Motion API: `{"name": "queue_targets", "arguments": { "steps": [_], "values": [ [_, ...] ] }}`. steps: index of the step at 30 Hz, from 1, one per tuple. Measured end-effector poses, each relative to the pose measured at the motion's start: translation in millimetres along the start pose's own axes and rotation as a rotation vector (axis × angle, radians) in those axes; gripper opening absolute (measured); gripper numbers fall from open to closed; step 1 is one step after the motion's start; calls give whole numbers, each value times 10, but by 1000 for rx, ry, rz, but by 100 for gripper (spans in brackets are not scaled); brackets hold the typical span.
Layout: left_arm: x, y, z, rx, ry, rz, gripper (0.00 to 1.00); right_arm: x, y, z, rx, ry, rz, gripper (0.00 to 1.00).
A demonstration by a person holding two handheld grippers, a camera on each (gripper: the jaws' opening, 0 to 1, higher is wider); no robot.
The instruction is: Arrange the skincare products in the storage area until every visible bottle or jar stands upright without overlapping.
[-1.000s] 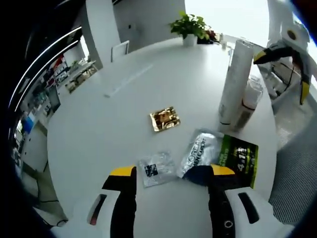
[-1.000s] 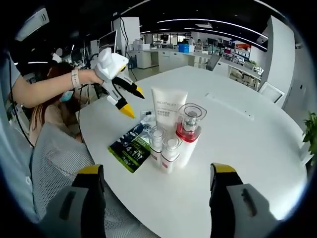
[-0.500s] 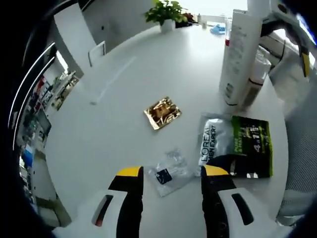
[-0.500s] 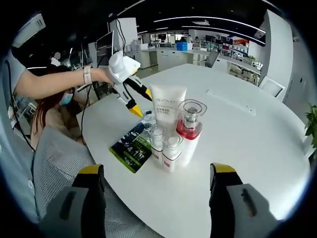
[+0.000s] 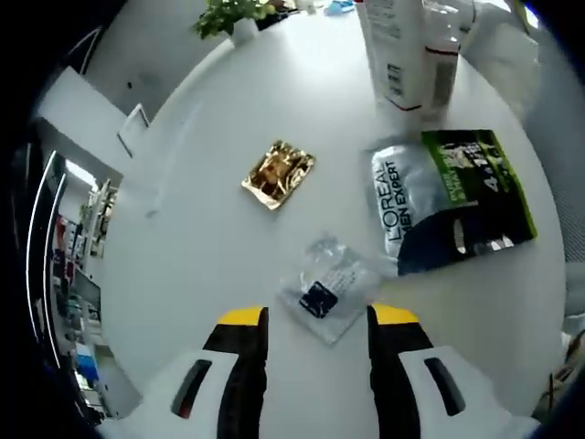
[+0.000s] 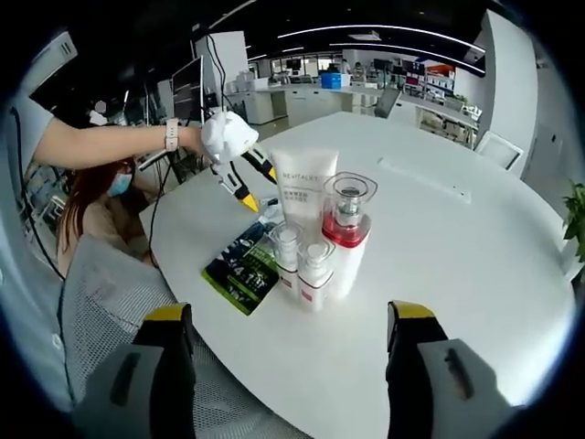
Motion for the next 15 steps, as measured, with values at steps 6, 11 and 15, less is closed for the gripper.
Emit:
{"name": "queue_targets", "arguments": {
  "steps": [6, 11, 15],
  "values": [
    [-23, 54, -48, -94, 29, 56, 47, -16, 10, -4, -3, 7, -7, 87],
    [-64, 108, -118, -135, 53, 109, 48, -30, 12, -19, -8, 4, -11, 87],
    [-103, 137, -163, -150, 49, 164, 44, -25, -10, -17, -15, 2, -6, 87]
  ]
}}
Point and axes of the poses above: the point that each gripper's makers call its tool centre point, and the gripper's own axes: x roughly backward along the fingers, y roughly to its left, z roughly out of its underside, the point moved 7 cm from there along x, roughly backward along the fingers, and after that the axes turned 9 degrees about z, right-handed, at the moved point
